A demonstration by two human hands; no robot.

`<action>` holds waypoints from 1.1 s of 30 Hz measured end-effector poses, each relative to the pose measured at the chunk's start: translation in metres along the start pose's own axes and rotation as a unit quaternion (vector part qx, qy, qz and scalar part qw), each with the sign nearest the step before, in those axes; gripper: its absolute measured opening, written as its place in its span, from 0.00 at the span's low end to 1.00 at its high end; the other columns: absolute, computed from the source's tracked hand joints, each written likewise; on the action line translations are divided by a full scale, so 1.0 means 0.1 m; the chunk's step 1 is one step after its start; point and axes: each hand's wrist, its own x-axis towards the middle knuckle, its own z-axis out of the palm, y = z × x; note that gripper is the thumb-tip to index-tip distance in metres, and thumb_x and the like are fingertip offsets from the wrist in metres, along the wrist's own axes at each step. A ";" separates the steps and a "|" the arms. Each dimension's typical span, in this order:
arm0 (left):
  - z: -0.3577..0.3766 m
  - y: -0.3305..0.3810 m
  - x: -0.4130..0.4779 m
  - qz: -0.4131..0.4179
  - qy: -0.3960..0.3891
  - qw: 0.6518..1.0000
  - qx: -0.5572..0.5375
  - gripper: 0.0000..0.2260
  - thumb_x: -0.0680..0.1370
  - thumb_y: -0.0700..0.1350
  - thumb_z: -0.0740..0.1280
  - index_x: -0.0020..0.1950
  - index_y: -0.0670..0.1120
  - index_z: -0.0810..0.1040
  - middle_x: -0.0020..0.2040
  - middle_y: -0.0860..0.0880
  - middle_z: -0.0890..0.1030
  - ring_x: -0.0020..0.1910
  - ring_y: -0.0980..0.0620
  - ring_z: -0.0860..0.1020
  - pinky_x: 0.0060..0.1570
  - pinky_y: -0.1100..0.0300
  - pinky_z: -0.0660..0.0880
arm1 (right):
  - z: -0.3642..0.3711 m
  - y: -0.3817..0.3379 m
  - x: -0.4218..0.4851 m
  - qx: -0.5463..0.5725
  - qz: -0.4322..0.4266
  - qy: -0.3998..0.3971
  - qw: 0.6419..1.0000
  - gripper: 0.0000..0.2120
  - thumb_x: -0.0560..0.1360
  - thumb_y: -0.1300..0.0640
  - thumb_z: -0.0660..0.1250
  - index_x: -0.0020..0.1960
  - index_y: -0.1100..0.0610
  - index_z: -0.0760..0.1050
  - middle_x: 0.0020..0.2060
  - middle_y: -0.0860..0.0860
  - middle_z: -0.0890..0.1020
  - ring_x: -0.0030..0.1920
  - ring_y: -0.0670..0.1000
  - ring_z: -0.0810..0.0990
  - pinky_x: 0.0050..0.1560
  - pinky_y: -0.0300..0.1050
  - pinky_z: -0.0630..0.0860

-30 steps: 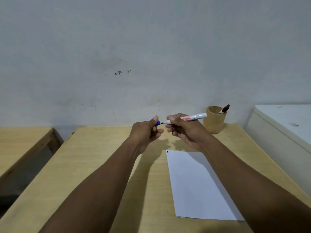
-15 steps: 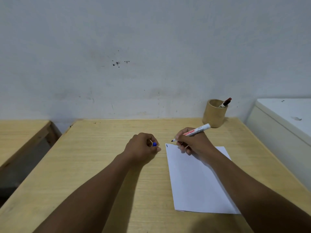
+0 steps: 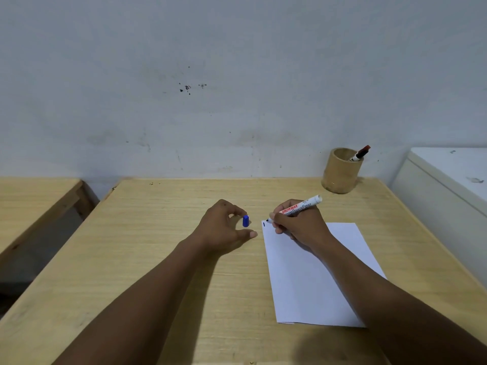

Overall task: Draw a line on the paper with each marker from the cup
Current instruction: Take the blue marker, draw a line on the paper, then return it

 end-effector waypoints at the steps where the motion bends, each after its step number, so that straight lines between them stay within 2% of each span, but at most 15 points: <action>1: 0.00 0.00 0.00 0.001 0.001 1.000 0.001 0.24 0.65 0.60 0.80 0.57 0.55 0.83 0.59 0.55 0.76 0.55 0.56 0.76 0.50 0.64 0.71 | 0.00 0.00 0.00 0.006 -0.002 -0.004 1.000 0.04 0.71 0.65 0.76 0.42 0.64 0.82 0.35 0.61 0.85 0.33 0.56 0.82 0.31 0.43 0.75; 4: 0.00 -0.01 0.01 -0.001 0.001 1.000 0.001 0.24 0.65 0.61 0.80 0.58 0.55 0.83 0.60 0.55 0.76 0.56 0.55 0.76 0.50 0.63 0.72 | 0.00 0.02 0.02 0.023 -0.001 -0.011 1.000 0.04 0.70 0.66 0.76 0.41 0.65 0.82 0.35 0.61 0.84 0.35 0.57 0.82 0.40 0.48 0.80; 8: 0.01 0.00 0.03 -0.004 -0.001 1.000 -0.001 0.24 0.65 0.61 0.80 0.57 0.55 0.82 0.60 0.55 0.76 0.57 0.54 0.77 0.50 0.62 0.73 | 0.02 0.04 0.05 0.019 -0.001 -0.008 1.000 0.03 0.68 0.66 0.77 0.38 0.62 0.83 0.34 0.61 0.84 0.35 0.57 0.82 0.41 0.48 0.79; 18: 0.00 0.00 0.02 -0.006 0.004 1.000 -0.008 0.22 0.65 0.59 0.81 0.56 0.55 0.82 0.59 0.55 0.76 0.56 0.55 0.76 0.50 0.63 0.71 | 0.01 0.01 0.05 -0.008 0.023 -0.023 0.999 0.04 0.68 0.69 0.73 0.41 0.70 0.80 0.32 0.60 0.81 0.34 0.56 0.80 0.42 0.49 0.81; 21: 0.00 0.01 0.02 -0.009 -0.003 1.000 -0.011 0.22 0.65 0.59 0.81 0.55 0.55 0.83 0.59 0.55 0.76 0.56 0.55 0.76 0.50 0.64 0.71 | 0.01 -0.02 0.03 -0.015 0.022 -0.016 0.999 0.05 0.67 0.67 0.73 0.41 0.68 0.81 0.32 0.60 0.82 0.33 0.56 0.80 0.36 0.47 0.79; 23: -0.01 0.02 0.02 -0.014 -0.005 1.000 -0.020 0.21 0.65 0.59 0.81 0.54 0.55 0.84 0.58 0.56 0.76 0.56 0.57 0.76 0.48 0.67 0.70 | 0.01 -0.05 0.02 0.000 0.022 0.001 1.000 0.04 0.70 0.65 0.72 0.43 0.66 0.80 0.32 0.61 0.82 0.32 0.56 0.79 0.30 0.44 0.73; 25: -0.01 0.03 0.02 -0.016 -0.007 0.999 -0.035 0.17 0.67 0.56 0.81 0.52 0.55 0.85 0.57 0.57 0.78 0.53 0.62 0.77 0.44 0.72 0.69 | -0.02 -0.10 0.03 0.035 0.033 0.017 0.999 0.05 0.73 0.63 0.73 0.46 0.65 0.80 0.33 0.60 0.81 0.30 0.54 0.77 0.27 0.42 0.68; 27: -0.01 0.03 0.04 -0.022 -0.006 0.995 -0.094 0.09 0.70 0.50 0.80 0.48 0.50 0.86 0.51 0.52 0.84 0.43 0.68 0.80 0.37 0.75 0.72 | -0.07 -0.17 0.04 0.068 0.052 0.034 0.996 0.05 0.73 0.60 0.74 0.46 0.62 0.81 0.32 0.57 0.80 0.27 0.51 0.75 0.26 0.41 0.65; 29: -0.01 0.05 0.03 -0.037 0.005 0.988 -0.153 0.06 0.72 0.45 0.78 0.45 0.45 0.87 0.44 0.46 0.87 0.32 0.67 0.79 0.32 0.74 0.74 | -0.11 -0.22 0.05 0.110 0.072 0.061 0.989 0.04 0.73 0.59 0.75 0.45 0.58 0.81 0.30 0.53 0.80 0.26 0.48 0.73 0.25 0.39 0.64; 33: -0.03 0.11 0.07 -0.036 0.028 0.981 -0.190 0.04 0.74 0.44 0.77 0.46 0.44 0.87 0.37 0.51 0.86 0.34 0.62 0.81 0.39 0.67 0.75 | -0.21 -0.39 0.07 0.185 0.071 0.074 0.977 0.03 0.74 0.61 0.72 0.47 0.57 0.81 0.33 0.54 0.81 0.28 0.46 0.76 0.26 0.38 0.67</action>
